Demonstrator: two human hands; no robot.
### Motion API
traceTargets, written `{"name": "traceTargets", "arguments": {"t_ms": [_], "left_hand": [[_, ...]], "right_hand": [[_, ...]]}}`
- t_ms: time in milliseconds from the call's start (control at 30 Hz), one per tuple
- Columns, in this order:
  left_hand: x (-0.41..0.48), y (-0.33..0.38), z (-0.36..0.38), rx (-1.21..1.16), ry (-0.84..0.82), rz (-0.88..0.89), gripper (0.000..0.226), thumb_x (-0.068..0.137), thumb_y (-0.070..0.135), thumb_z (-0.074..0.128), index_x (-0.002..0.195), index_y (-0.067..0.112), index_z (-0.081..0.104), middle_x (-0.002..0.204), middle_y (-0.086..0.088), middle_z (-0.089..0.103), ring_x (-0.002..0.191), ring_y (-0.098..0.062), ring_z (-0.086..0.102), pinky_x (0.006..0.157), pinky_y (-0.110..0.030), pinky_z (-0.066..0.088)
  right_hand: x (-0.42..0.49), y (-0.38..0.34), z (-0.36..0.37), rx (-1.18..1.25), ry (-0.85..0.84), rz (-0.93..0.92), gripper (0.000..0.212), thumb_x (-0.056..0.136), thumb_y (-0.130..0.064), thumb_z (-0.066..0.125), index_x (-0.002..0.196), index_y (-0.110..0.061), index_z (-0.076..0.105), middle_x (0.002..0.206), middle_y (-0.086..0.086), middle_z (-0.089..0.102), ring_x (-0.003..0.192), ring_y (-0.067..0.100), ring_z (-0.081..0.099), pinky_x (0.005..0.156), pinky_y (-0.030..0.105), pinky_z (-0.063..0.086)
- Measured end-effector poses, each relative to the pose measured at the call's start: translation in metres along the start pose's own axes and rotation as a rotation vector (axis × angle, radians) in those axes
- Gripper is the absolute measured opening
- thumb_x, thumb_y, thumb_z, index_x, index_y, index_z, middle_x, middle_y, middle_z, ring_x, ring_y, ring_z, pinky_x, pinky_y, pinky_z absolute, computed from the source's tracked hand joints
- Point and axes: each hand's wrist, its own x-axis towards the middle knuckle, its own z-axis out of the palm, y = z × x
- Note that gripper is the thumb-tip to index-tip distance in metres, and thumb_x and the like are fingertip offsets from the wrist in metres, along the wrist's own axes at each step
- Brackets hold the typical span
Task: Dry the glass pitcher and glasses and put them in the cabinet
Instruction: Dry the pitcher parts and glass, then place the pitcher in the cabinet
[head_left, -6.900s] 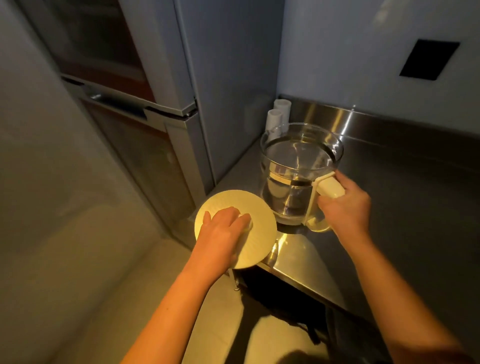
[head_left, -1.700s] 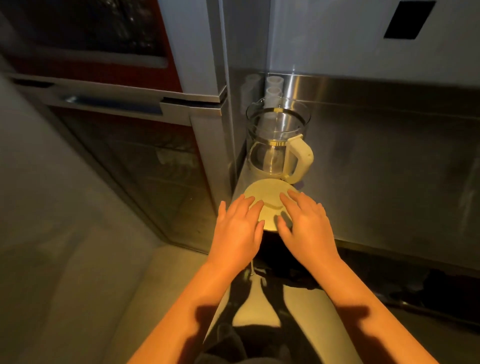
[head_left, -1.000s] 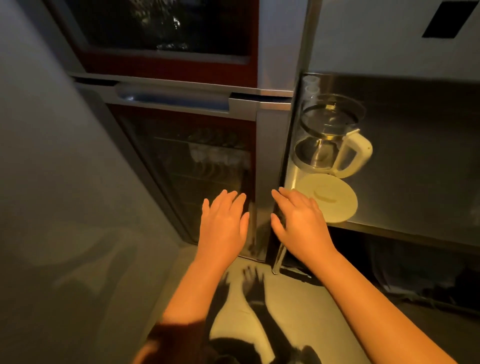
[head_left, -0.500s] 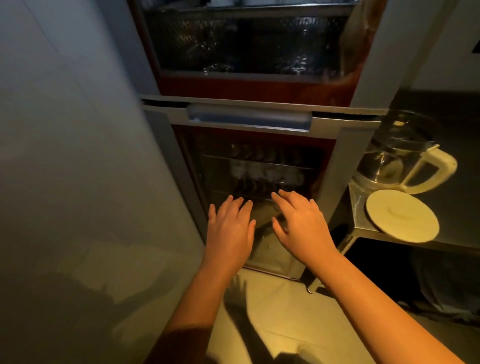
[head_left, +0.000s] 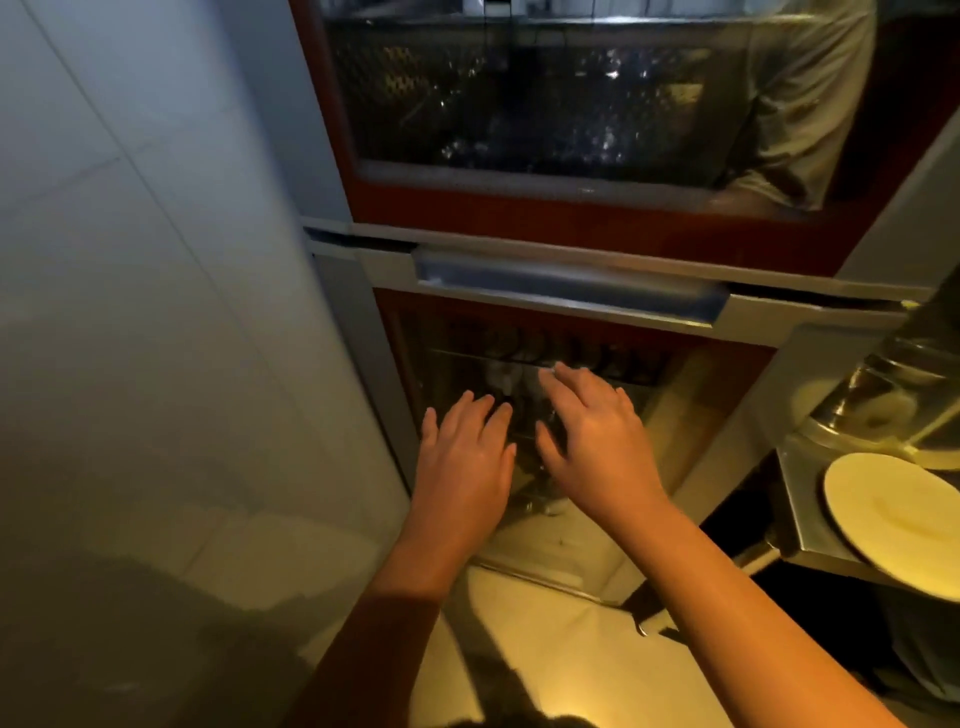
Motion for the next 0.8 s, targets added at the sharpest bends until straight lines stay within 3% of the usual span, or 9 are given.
{"name": "traceTargets", "arguments": {"t_ms": [200,367,600,800], "left_hand": [[0.066,-0.019,-0.008,0.036,0.137,0.107,0.045,0.079,0.015,0.068,0.122,0.008,0.056,0.130,-0.017,0.054,0.125,-0.033,0.046,0.098,-0.051,0.020],[0.099,-0.029,0.001,0.036,0.086,0.166,0.050,0.082,0.016,0.065,0.129,0.009,0.050,0.137,-0.017,0.046,0.132,-0.033,0.036,0.102,-0.051,0.016],[0.126,-0.050,0.009,0.064,0.052,0.249,0.056,0.083,0.018,0.065,0.134,0.013,0.043,0.138,-0.015,0.046,0.132,-0.033,0.035,0.102,-0.055,0.015],[0.129,-0.050,0.005,-0.037,0.011,0.211,0.051,0.088,0.020,0.057,0.136,0.016,0.041,0.136,-0.013,0.045,0.133,-0.029,0.033,0.105,-0.060,0.023]], "right_hand": [[0.058,0.002,0.003,-0.041,0.108,0.015,0.054,0.078,-0.019,0.070,0.128,-0.008,0.052,0.131,0.014,0.053,0.124,0.031,0.047,0.099,0.053,0.039],[0.086,0.001,0.019,-0.115,0.059,0.037,0.055,0.081,-0.023,0.066,0.133,-0.012,0.048,0.136,0.012,0.049,0.129,0.030,0.041,0.106,0.053,0.030],[0.100,-0.009,0.037,-0.209,0.143,0.100,0.053,0.074,-0.023,0.072,0.123,-0.013,0.056,0.117,0.012,0.061,0.112,0.033,0.055,0.098,0.060,0.033],[0.101,-0.018,0.044,-0.233,0.206,0.158,0.049,0.074,-0.021,0.073,0.120,-0.011,0.059,0.106,0.013,0.062,0.104,0.034,0.058,0.093,0.066,0.033]]}}
